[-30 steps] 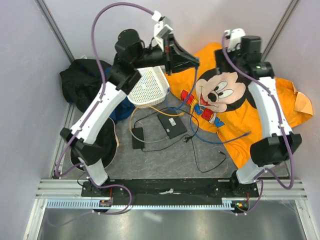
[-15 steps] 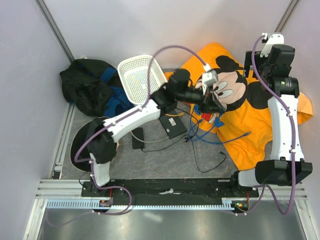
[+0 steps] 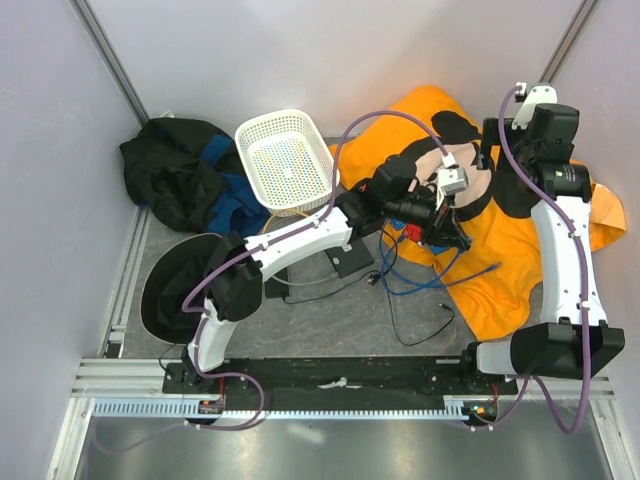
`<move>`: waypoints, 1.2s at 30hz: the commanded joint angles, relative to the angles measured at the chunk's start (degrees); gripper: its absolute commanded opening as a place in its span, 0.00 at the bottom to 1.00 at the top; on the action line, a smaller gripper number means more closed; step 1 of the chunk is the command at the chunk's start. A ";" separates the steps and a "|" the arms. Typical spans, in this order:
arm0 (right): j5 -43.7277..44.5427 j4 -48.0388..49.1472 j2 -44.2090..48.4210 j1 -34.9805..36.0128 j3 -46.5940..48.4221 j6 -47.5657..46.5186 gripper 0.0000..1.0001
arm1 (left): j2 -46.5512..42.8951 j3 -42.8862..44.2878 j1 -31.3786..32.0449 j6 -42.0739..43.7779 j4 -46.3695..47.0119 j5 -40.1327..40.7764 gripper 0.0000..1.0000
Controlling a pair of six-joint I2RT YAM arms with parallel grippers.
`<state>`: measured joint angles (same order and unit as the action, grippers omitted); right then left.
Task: Pull the plug from the switch port
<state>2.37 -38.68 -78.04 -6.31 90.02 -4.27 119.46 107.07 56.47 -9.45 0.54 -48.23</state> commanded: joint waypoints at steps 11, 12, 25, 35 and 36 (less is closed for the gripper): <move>-2.20 0.18 2.02 -1.16 -2.21 1.28 0.98 | -5.63 -3.00 -0.57 5.50 -1.66 4.11 0.75; -3.67 0.27 1.93 -1.25 -2.39 1.55 0.98 | -6.16 -3.09 -0.66 5.41 -2.11 4.19 0.79; -18.18 -0.79 1.75 -1.08 -3.79 -2.14 0.98 | -27.51 -21.80 -10.22 -1.09 -7.21 5.43 0.95; -23.21 -3.08 -1.24 13.23 -8.62 -7.32 0.98 | -43.42 -40.25 -18.05 9.47 -19.17 13.42 0.89; -21.03 -2.90 -1.24 16.90 -9.41 -7.76 0.98 | -43.96 -41.66 -19.10 5.89 -18.99 14.21 0.88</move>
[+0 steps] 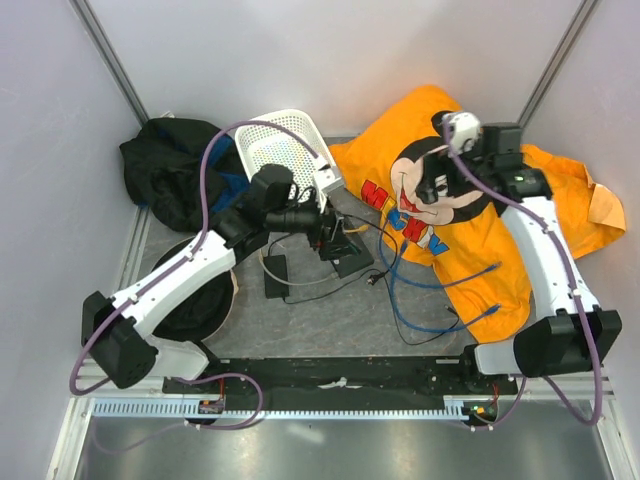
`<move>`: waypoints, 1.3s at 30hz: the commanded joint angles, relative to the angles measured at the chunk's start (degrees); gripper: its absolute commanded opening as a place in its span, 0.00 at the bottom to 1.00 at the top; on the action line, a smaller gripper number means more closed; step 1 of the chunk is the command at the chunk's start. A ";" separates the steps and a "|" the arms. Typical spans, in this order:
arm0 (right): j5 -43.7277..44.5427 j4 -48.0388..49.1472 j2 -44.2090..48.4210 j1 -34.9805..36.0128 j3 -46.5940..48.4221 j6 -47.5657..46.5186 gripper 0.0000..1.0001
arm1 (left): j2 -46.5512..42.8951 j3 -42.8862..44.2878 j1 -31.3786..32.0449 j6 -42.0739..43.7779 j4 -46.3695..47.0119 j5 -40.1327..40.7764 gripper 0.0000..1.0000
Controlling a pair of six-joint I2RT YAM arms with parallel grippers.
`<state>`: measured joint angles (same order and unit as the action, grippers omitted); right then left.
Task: Pull the plug from the switch port
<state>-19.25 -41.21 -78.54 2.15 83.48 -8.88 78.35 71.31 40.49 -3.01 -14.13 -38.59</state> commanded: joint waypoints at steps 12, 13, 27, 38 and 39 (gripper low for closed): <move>-8.79 2.80 -16.63 20.25 -10.18 10.36 0.93 | 0.22 -22.09 -12.36 -16.07 9.38 -2.71 0.79; -8.97 3.06 -17.25 20.43 -10.70 11.07 0.93 | 1.45 -21.22 -12.63 -15.98 8.86 -2.98 0.78; -11.70 7.55 -29.73 21.14 -7.55 15.39 0.94 | 20.88 -9.17 -12.89 -8.51 0.68 -4.66 0.68; -5.20 3.87 -46.06 23.59 8.44 9.34 0.90 | 11.50 -14.35 -15.44 -11.67 0.68 -4.56 0.67; -4.58 1.77 -47.30 24.12 11.67 7.15 0.87 | 10.43 -15.40 -15.88 -11.85 0.68 -4.22 0.67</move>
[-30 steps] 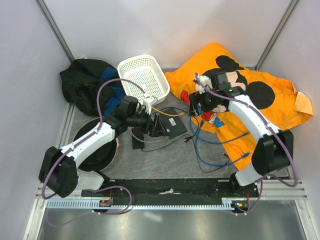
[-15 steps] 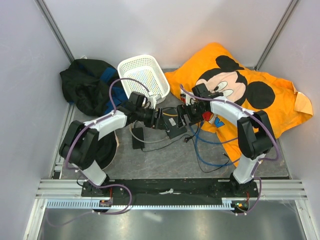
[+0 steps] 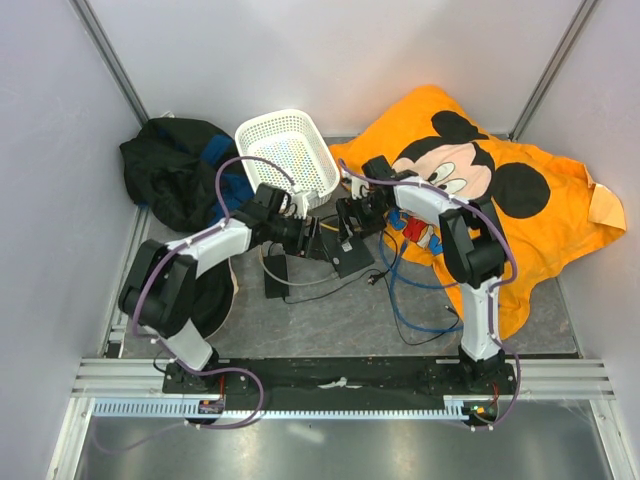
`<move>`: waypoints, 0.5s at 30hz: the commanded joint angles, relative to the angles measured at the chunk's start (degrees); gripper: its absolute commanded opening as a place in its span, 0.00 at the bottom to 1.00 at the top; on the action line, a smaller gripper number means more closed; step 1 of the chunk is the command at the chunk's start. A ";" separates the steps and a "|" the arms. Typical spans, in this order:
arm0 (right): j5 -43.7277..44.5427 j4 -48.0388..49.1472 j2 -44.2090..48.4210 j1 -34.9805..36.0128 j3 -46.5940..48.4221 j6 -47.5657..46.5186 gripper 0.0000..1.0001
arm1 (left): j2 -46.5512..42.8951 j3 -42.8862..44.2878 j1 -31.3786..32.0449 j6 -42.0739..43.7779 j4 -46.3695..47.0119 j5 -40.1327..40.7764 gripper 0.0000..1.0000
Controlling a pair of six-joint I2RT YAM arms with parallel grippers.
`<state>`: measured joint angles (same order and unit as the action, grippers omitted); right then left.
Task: Pull the plug from the switch port
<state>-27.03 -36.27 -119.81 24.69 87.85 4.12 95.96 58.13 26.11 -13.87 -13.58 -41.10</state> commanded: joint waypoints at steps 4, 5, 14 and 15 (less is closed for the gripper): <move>5.84 -7.31 -11.14 3.61 11.89 -13.68 0.74 | -13.86 -5.39 -3.52 -3.79 1.27 0.85 0.68; 6.11 -8.63 -13.32 4.40 12.86 -17.35 0.68 | -15.09 -6.09 -4.48 -3.88 1.54 1.20 0.68; 6.46 -13.56 -16.95 9.06 20.25 -30.05 0.60 | -20.46 -15.49 -5.01 -3.97 7.86 -4.77 0.68; 6.55 -13.30 -17.12 9.15 21.56 -28.74 0.61 | -20.46 -16.89 -5.01 -4.23 8.48 -4.95 0.68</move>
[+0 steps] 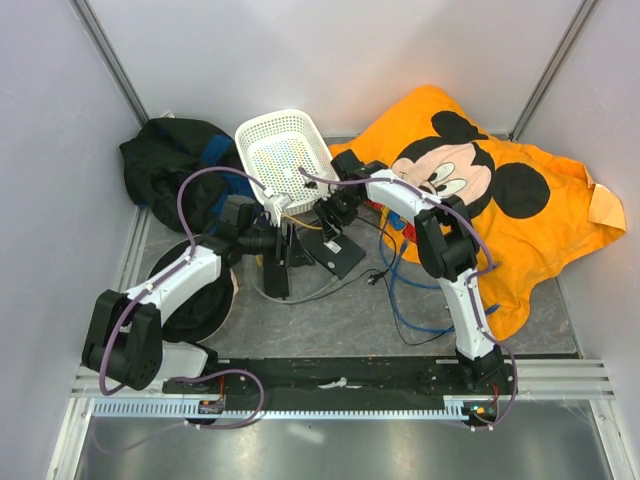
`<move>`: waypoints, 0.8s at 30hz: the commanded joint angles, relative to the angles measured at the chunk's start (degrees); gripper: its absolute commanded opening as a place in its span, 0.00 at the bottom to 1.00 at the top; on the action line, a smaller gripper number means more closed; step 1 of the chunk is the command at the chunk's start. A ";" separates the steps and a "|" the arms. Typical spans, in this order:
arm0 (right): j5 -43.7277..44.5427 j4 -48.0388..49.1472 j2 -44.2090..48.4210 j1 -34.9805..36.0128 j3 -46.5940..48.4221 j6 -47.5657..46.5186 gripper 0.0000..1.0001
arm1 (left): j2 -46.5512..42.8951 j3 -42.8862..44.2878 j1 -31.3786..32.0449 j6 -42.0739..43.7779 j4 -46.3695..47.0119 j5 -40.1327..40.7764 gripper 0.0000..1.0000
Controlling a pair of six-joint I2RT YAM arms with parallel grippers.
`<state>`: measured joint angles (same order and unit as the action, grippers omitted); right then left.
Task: Pull the plug from the switch port
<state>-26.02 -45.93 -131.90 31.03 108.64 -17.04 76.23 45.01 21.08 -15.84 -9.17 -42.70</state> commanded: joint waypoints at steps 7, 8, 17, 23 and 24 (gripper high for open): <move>5.28 -4.87 -1.01 -1.48 4.57 -1.08 0.88 | 3.39 -6.69 0.54 -6.39 10.82 -4.95 0.67; 5.28 -4.87 1.88 -2.10 4.13 -0.46 0.91 | 5.32 -6.78 0.45 -6.84 11.88 -5.03 0.67; 4.84 -4.43 15.00 -5.09 -9.66 4.89 0.89 | 17.01 -5.64 2.03 -13.16 23.49 -6.70 0.65; 3.00 -3.64 11.75 -6.33 -10.39 5.00 0.80 | 21.59 -4.06 4.05 -13.78 25.34 -8.54 0.63; 2.91 -3.64 11.40 -6.24 -9.94 4.91 0.79 | 22.21 -3.97 4.23 -13.78 25.51 -8.72 0.63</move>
<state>-21.39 -50.09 -118.02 24.97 98.35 -13.34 96.05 39.03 24.32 -27.44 11.92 -48.66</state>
